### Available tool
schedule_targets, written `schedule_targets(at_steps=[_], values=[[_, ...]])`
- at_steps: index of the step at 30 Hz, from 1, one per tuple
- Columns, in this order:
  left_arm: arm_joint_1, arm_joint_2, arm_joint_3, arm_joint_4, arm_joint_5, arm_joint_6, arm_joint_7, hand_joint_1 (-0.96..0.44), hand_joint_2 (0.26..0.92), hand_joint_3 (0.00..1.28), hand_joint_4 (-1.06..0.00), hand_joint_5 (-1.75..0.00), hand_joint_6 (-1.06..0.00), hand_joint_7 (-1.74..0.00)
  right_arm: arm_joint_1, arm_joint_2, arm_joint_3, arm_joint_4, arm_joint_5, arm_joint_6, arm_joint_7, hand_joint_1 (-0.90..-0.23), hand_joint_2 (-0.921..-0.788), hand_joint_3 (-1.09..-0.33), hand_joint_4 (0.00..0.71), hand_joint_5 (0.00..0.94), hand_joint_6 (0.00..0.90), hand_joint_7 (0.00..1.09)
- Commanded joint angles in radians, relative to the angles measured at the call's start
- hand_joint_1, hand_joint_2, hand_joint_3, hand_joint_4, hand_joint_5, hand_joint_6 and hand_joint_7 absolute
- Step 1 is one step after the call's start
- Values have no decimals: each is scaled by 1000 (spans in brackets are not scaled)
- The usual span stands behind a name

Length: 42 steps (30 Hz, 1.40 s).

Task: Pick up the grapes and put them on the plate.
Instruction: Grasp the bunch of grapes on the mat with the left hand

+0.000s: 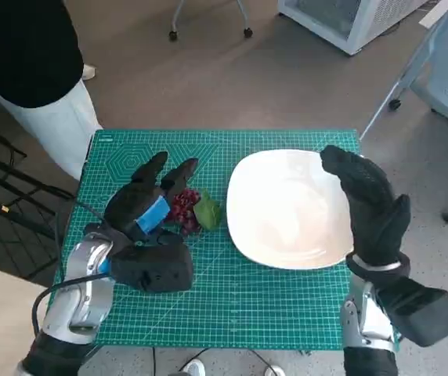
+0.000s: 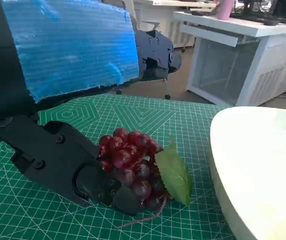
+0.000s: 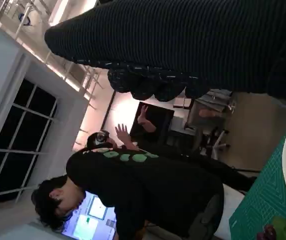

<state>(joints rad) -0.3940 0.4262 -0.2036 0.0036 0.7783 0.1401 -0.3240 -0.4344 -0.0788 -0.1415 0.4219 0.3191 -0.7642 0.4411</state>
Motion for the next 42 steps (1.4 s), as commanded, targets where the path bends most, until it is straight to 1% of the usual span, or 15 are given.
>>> schedule_targets(at_steps=[1, 6, 14, 22, 29, 42], values=[[-88, -14, -40, 138, -4, 40, -23, -358, 667, 4, 1, 1, -177, -8, 20, 0, -2, 9, 6, 12, 4, -700, -921, -673, 359, 0, 89, 468], [-163, -25, -74, 291, -10, 59, -19, -320, 668, 5, 1, 1, -175, -4, 20, 0, -1, 7, 5, 14, 3, -702, -921, -673, 359, 0, 90, 467], [-267, -55, -125, 525, -22, 77, -10, -314, 670, 5, 1, 1, -171, -1, 22, 1, -1, 10, 3, 14, 3, -704, -921, -673, 359, 0, 91, 465], [-335, -78, -163, 717, -41, 65, 11, -320, 671, 4, 1, 1, -169, 0, 23, -2, -1, 6, 4, 18, 3, -706, -921, -672, 359, 1, 92, 463], [-360, -84, -179, 793, -69, 51, 21, -296, 679, 6, 1, 1, -182, -6, 22, -4, -3, 9, 7, 20, 6, -707, -921, -672, 359, 0, 92, 462], [-369, -81, -190, 819, -120, 28, 37, -245, 691, 8, 1, 1, -211, -13, 18, -2, 0, 12, 4, 24, 5, -711, -921, -672, 359, 0, 93, 460]])
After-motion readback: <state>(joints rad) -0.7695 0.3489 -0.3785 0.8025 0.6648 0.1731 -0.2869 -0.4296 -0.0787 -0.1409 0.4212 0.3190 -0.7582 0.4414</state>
